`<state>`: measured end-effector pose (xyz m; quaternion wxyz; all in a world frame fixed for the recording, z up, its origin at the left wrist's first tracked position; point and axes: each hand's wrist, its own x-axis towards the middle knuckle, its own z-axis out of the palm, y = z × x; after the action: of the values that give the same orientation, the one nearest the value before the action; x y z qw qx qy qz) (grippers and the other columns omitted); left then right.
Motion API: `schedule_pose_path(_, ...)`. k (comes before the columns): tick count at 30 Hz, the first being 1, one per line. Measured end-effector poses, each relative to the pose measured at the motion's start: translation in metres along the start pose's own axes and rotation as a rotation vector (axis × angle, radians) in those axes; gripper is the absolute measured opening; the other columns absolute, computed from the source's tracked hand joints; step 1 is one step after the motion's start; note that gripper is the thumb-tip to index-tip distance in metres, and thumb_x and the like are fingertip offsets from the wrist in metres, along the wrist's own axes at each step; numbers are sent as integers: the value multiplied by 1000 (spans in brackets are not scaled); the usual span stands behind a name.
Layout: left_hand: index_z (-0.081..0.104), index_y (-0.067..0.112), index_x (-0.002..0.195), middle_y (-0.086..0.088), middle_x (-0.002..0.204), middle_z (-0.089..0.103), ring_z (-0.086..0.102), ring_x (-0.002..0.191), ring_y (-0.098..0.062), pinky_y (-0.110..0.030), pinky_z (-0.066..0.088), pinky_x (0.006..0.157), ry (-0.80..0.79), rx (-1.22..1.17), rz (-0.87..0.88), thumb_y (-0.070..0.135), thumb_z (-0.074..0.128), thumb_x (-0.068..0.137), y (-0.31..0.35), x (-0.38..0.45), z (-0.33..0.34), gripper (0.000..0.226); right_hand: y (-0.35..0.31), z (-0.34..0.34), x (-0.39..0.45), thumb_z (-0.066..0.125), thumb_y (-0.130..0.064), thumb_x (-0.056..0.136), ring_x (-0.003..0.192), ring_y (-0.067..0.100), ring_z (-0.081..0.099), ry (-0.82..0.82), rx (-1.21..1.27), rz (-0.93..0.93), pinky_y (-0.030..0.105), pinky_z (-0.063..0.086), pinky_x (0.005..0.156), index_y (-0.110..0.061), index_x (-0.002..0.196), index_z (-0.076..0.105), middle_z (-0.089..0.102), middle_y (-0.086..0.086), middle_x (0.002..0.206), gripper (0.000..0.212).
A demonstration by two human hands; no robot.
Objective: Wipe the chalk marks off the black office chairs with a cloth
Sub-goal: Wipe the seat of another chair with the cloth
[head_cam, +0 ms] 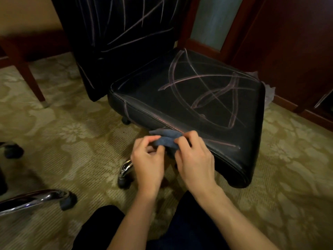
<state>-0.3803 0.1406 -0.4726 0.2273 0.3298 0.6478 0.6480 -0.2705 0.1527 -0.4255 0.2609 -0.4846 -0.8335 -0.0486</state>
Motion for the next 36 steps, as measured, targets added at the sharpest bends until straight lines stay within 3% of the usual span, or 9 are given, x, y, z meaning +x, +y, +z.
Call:
schedule_pose_path(3, 71, 24, 95, 10, 101, 51, 63, 82, -12, -27, 57, 72, -19, 57, 118, -3, 73, 78, 1, -29, 13, 32, 22, -12, -24, 75, -5, 75, 78, 23, 60, 64, -9, 37, 36, 51, 49, -9, 92, 64, 58, 7, 99, 20)
schedule_pose_path(7, 76, 22, 98, 2, 86, 58, 62, 76, -21, -42, 54, 67, -149, 257, 272, 31, 60, 78, 4, -53, 31, 28, 55, -25, -64, 81, 3, 68, 68, 18, 60, 165, 22, 130, 26, 48, 48, -4, 96, 68, 59, 10, 98, 32)
schedule_pose_path(16, 77, 27, 99, 10, 81, 69, 65, 70, -9, -24, 49, 60, -268, 434, 499, 18, 77, 75, 26, -52, 47, 26, 66, -16, -72, 74, 16, 70, 90, 13, 52, 393, 160, 394, 12, 37, 83, 5, 95, 65, 57, 20, 103, 29)
schedule_pose_path(20, 77, 27, 100, 8, 94, 74, 70, 82, -15, -31, 57, 69, -209, 421, 484, 18, 75, 75, 26, -28, 32, 27, 43, -4, -50, 75, 10, 73, 90, 3, 49, 390, 245, 396, 6, 37, 83, 0, 97, 64, 56, 15, 108, 27)
schedule_pose_path(23, 77, 26, 100, 8, 95, 74, 71, 84, -17, -37, 58, 72, -179, 426, 459, 21, 71, 76, 18, -3, 8, 25, 15, 13, -30, 77, 1, 74, 85, 4, 54, 329, 290, 403, 19, 50, 68, -7, 95, 63, 54, 9, 110, 27)
schedule_pose_path(26, 77, 27, 97, 6, 86, 74, 70, 76, -19, -39, 57, 68, -80, 448, 401, 20, 72, 76, 14, 18, -16, 22, -14, 28, -10, 77, -1, 75, 77, 14, 62, 272, 355, 376, 30, 56, 60, -10, 94, 63, 53, 5, 108, 25)
schedule_pose_path(31, 73, 24, 97, 9, 61, 66, 65, 58, -11, -40, 57, 65, -73, 284, 201, 8, 71, 79, 16, 5, -3, 24, -12, 26, -10, 74, -1, 77, 78, 7, 55, 278, 376, 392, 35, 57, 65, -12, 95, 63, 53, 1, 106, 23)
schedule_pose_path(34, 65, 30, 97, 4, 64, 68, 67, 61, -9, -39, 57, 64, -150, 125, 135, 17, 60, 78, 19, -29, 29, 23, 19, 11, -32, 74, 7, 71, 82, -1, 45, 363, 314, 440, 8, 44, 79, -7, 90, 64, 56, 7, 103, 26)
schedule_pose_path(36, 61, 32, 99, 2, 71, 71, 69, 67, -12, -38, 57, 65, -231, 87, 148, 24, 54, 80, 20, -51, 48, 22, 40, 0, -47, 74, 12, 70, 82, 1, 46, 397, 260, 492, 7, 36, 77, -3, 90, 65, 57, 11, 102, 26)
